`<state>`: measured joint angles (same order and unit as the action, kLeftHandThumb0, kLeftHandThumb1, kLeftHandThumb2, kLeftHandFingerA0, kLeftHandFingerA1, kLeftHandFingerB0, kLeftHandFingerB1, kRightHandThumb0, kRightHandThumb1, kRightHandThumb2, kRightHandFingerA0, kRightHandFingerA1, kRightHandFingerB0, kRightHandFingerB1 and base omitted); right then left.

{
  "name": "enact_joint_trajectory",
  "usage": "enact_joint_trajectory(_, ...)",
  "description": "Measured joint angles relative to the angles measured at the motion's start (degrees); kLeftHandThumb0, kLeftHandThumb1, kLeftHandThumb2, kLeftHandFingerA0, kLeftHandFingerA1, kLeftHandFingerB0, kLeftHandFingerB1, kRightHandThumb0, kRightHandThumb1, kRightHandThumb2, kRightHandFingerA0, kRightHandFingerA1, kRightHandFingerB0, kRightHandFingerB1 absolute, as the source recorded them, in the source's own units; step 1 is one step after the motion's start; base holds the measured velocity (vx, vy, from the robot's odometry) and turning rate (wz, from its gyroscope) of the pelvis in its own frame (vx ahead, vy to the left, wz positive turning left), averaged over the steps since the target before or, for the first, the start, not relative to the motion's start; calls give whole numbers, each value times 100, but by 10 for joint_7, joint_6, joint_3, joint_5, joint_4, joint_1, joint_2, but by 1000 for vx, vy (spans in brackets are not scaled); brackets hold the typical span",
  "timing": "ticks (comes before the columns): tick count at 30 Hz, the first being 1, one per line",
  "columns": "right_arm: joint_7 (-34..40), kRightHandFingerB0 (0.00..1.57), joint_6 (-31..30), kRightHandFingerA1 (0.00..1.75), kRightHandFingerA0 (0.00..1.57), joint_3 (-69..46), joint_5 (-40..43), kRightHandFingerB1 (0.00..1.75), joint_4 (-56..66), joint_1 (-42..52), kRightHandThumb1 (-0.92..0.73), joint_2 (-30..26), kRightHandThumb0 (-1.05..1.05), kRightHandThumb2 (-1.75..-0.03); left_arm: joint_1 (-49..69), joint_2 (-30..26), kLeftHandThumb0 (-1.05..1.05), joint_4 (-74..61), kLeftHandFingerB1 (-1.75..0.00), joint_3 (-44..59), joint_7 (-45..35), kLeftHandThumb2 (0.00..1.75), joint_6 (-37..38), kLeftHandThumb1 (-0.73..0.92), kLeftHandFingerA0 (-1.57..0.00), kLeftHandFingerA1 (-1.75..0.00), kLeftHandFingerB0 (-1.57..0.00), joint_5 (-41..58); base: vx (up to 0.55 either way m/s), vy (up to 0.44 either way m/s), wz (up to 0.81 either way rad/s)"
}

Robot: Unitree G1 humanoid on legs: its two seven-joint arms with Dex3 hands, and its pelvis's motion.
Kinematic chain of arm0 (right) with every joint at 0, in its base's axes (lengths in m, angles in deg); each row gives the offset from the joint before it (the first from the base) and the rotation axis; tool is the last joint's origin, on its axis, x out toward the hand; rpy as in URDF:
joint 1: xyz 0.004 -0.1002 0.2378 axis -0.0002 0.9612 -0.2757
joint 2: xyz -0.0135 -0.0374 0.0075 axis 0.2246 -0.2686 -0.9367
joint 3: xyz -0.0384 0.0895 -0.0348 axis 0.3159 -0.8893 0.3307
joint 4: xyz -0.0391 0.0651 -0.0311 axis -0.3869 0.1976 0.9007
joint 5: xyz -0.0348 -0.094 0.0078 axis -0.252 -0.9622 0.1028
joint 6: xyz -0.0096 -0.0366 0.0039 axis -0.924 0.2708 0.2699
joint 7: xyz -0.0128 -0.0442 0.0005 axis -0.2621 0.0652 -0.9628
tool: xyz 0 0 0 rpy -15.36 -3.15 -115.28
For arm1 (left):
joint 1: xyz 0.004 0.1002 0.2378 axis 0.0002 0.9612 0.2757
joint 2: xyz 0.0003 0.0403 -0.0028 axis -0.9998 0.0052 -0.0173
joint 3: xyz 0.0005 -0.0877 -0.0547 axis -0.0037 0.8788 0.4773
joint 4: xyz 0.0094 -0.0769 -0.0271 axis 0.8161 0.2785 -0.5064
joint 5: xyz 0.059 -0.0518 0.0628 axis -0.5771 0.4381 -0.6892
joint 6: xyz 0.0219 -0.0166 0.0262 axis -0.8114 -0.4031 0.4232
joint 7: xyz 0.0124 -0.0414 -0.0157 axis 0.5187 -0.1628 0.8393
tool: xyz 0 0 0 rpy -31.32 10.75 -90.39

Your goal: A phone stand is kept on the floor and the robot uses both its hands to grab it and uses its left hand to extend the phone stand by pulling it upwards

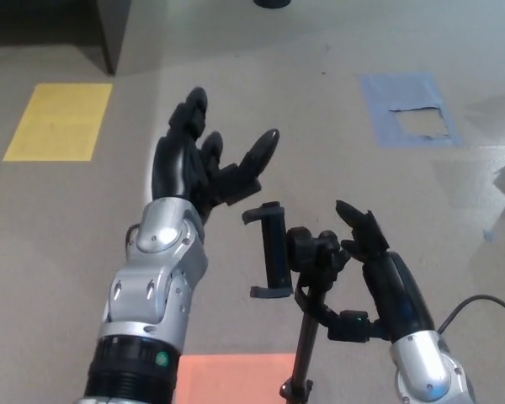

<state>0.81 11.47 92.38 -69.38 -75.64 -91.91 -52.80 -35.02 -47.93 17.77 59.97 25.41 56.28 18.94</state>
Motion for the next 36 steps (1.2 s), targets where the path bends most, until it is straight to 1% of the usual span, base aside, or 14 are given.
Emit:
enact_joint_trajectory(2,0,16,-3,65,34,-2,1,52,0,-2,-42,0,-46,-76,5,2,-64,-9,0,-4,0,69,-15,35,0,-11,0,11,0,0,0)
enact_joint_trajectory(7,-1,17,-15,65,34,-3,1,53,1,-4,-44,-1,-57,-77,26,6,-67,-37,0,-14,5,71,-51,38,0,-5,0,36,0,0,0)
enact_joint_trajectory(8,-1,25,-15,63,37,-3,1,50,1,-4,-53,-1,-55,-57,27,6,-67,-39,0,-14,5,71,-54,38,0,-7,0,37,0,0,0)
enact_joint_trajectory(10,-1,31,-17,65,41,-3,0,54,-1,-4,-53,-2,-57,-56,38,11,-68,-54,0,-15,7,71,-65,38,0,-7,0,47,0,0,0)
enact_joint_trajectory(11,-1,29,-17,68,42,-3,0,59,-2,-4,-33,-2,-54,-83,43,13,-68,-63,0,-15,9,72,-70,38,0,-8,0,52,0,0,0)
enact_joint_trajectory(12,-1,35,-19,67,44,-3,0,58,-2,-4,-49,-2,-52,-55,48,17,-68,-73,0,-16,10,71,-77,38,0,-8,0,57,0,0,0)
enact_joint_trajectory(20,9,27,-23,66,33,-4,-4,60,-5,-5,-39,-1,-46,-75,70,35,-66,-148,-2,-36,22,71,-127,38,0,-6,0,91,0,0,0)
enact_joint_trajectory(23,17,33,-30,60,35,0,-11,54,-5,-5,-52,-1,-42,-55,75,40,-66,-177,0,-48,25,71,-146,38,0,-5,0,105,0,0,0)
enact_joint_trajectory(24,19,28,-32,62,32,2,-15,57,-6,-6,-45,-2,-50,-77,76,40,-68,-183,0,-51,26,72,-151,39,0,-6,0,108,0,0,0)
enact_joint_trajectory(29,34,27,-52,61,27,32,-51,58,-7,-14,-34,-17,-33,-86,78,42,-65,-215,-5,-64,35,74,-180,38,0,-16,0,129,0,0,0)
enact_joint_trajectory(30,38,36,-51,59,33,37,-56,52,-9,-16,-52,-22,-40,-55,79,42,-64,-219,-8,-67,36,75,-184,38,-1,-20,0,132,0,0,0)
enact_joint_trajectory(33,52,34,-38,60,33,50,-69,54,-26,-27,-52,-33,-42,-56,81,43,-66,-238,-3,-80,42,73,-199,39,0,-14,0,141,0,0,0)
enact_joint_trajectory(34,57,20,-33,65,35,51,-70,57,-30,-29,-32,-33,-32,-85,81,44,-69,-244,0,-82,44,73,-204,40,0,-9,0,144,0,0,0)
enact_joint_trajectory(36,65,20,-25,65,35,51,-70,57,-36,-30,-32,-34,-32,-85,83,44,-69,-254,0,-86,47,73,-211,40,0,-9,0,149,0,0,0)
